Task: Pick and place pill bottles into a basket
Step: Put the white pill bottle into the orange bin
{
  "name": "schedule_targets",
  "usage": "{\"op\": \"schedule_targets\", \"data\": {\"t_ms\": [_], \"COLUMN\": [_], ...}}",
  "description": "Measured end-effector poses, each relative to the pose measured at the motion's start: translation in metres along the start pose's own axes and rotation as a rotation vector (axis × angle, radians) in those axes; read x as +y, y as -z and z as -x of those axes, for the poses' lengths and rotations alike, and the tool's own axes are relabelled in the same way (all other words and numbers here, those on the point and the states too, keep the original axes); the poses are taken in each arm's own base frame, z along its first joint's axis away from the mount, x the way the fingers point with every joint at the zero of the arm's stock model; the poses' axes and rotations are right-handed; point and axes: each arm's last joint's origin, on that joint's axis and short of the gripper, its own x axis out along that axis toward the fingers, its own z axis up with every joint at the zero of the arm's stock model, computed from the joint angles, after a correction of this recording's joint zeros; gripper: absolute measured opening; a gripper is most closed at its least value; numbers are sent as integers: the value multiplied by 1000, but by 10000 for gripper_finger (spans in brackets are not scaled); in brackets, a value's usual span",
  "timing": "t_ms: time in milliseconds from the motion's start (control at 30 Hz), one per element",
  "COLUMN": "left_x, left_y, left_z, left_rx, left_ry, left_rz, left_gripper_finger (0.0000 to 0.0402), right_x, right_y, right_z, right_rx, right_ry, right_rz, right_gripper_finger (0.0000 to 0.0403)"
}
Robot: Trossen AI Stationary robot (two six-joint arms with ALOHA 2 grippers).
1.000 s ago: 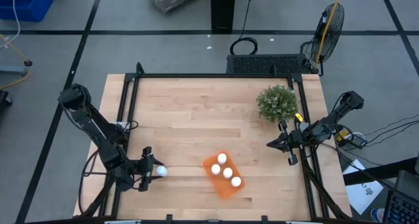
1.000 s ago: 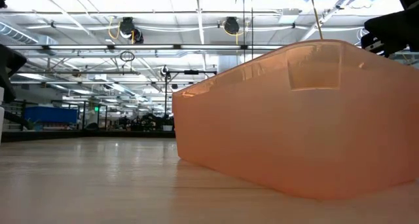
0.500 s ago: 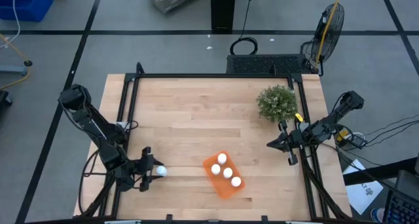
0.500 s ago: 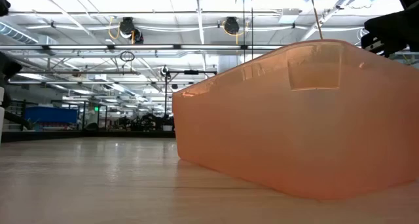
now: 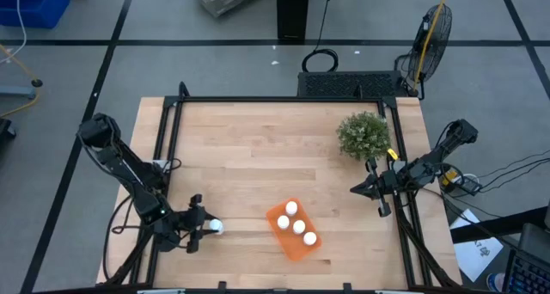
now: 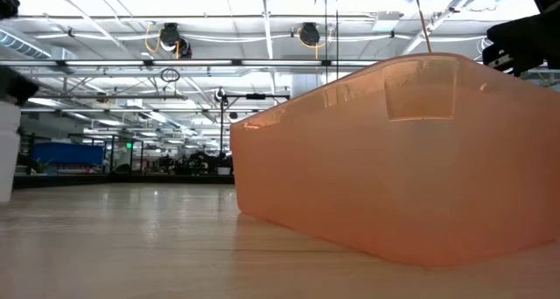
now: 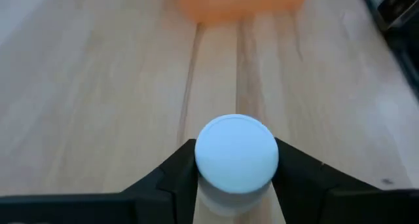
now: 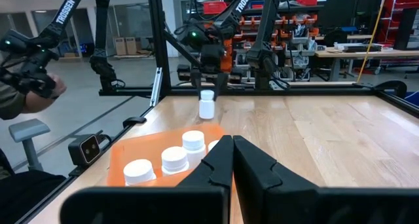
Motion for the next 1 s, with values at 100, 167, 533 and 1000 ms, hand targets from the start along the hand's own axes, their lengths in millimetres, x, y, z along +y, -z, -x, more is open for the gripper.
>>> {"op": "schedule_targets", "data": {"t_ms": [100, 167, 533, 1000], "left_x": [-7, -11, 2, -4], "left_y": [-10, -19, -62, -114], "left_z": [0, -1, -21, -86], "left_rx": [-96, -163, -329, -399], "left_ry": [46, 76, 127, 337], "left_rz": [-21, -37, -92, -174], "left_gripper_finger": [166, 171, 164, 164], "right_x": [0, 0, 0, 0], "right_y": [0, 0, 0, 0], "right_z": [0, 0, 0, 0], "right_rx": [0, 0, 0, 0], "right_ry": [0, 0, 0, 0], "right_rz": [0, 0, 0, 0], "right_gripper_finger": [4, 4, 4, 4]}}
